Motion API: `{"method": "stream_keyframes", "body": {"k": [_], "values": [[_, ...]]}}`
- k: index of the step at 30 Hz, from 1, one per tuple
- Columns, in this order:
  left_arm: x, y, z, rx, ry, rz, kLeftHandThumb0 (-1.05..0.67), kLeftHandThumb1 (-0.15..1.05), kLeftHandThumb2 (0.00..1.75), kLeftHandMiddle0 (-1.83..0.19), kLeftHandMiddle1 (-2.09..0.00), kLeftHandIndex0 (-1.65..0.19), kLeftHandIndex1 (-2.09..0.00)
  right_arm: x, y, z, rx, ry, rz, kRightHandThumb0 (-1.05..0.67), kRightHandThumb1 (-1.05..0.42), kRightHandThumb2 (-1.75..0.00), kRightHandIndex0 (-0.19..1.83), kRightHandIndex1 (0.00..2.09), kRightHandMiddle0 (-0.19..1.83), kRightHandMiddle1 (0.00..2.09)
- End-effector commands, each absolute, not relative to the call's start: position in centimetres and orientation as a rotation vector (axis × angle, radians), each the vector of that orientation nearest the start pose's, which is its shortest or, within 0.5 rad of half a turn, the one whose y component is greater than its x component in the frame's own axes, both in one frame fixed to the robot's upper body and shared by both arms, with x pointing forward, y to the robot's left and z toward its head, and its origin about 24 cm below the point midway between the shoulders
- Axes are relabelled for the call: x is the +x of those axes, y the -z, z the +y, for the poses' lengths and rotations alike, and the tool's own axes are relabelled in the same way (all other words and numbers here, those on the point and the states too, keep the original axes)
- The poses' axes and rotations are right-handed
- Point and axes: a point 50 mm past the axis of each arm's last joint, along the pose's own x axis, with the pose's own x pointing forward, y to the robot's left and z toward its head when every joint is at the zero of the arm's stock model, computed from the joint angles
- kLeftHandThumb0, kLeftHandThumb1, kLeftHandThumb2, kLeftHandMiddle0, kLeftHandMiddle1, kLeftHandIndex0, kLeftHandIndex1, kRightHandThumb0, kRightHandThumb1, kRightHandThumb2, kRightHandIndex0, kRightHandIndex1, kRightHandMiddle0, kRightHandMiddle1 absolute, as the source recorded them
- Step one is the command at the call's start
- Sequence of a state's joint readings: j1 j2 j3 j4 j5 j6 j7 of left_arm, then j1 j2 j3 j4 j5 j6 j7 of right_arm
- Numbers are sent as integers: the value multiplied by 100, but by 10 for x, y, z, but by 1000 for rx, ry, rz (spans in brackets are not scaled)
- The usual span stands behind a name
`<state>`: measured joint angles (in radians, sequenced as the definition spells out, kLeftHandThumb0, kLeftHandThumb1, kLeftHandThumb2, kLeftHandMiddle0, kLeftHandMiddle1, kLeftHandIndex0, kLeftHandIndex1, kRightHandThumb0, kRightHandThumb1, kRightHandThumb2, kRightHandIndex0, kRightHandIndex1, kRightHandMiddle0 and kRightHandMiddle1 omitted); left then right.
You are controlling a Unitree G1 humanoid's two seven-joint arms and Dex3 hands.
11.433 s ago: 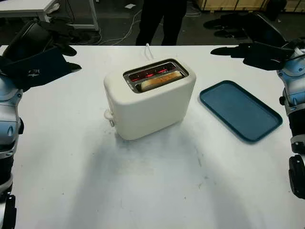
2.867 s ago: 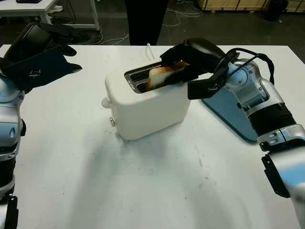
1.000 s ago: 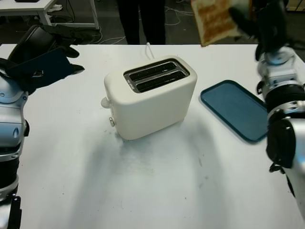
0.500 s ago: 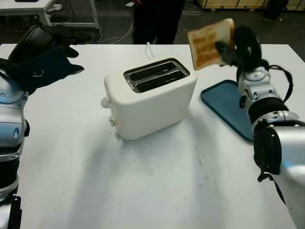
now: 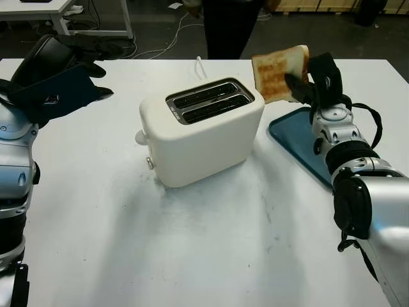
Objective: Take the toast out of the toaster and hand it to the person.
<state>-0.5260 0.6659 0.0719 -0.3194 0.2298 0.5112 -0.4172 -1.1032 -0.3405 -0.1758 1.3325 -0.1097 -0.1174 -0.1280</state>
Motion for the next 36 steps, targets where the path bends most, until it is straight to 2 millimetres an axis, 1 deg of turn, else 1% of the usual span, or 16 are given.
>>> {"method": "stream_keyframes", "body": {"k": [1,3,5,8,10,11,16,25,28,32,36], "values": [[295,-246,221,849,81,-216,12,90,0,-45,-69,-68,0,412,-140,-218,-203,262,78,-22,-92,-31,75,175,44,175],[295,-245,221,854,82,-214,9,90,0,-44,-69,-68,0,412,-141,-219,-176,271,80,-21,-92,-30,71,175,38,175],[295,-245,221,857,83,-220,9,90,0,-44,-69,-68,0,413,-143,-219,-188,270,71,-21,-92,-32,69,175,34,175],[295,-244,221,852,80,-223,9,89,0,-44,-70,-68,0,413,-146,-220,-217,267,46,-16,-92,-34,66,175,34,175],[295,-244,221,867,78,-216,9,89,0,-44,-70,-68,0,413,-148,-221,-215,274,45,-18,-92,-33,68,175,40,175],[295,-244,221,872,77,-210,6,89,0,-44,-70,-69,0,413,-149,-221,-217,280,48,-20,-92,-33,69,175,43,175],[294,-245,221,860,73,-203,7,90,1,-43,-69,-68,0,414,-154,-222,-218,309,49,-22,-92,-30,70,175,44,175],[296,-244,221,873,73,-199,4,89,0,-45,-69,-69,-1,415,-156,-223,-223,304,37,-21,-92,-29,68,175,41,174],[296,-244,221,867,77,-205,6,89,0,-45,-69,-69,-1,415,-156,-222,-230,304,32,-21,-92,-28,70,175,41,175],[296,-245,220,863,86,-214,7,89,0,-45,-70,-69,-1,415,-157,-222,-214,295,28,-22,-92,-30,72,175,44,175],[296,-246,219,860,81,-208,8,89,0,-44,-71,-68,0,415,-158,-221,-223,288,15,-18,-92,-32,71,175,43,175]]}}
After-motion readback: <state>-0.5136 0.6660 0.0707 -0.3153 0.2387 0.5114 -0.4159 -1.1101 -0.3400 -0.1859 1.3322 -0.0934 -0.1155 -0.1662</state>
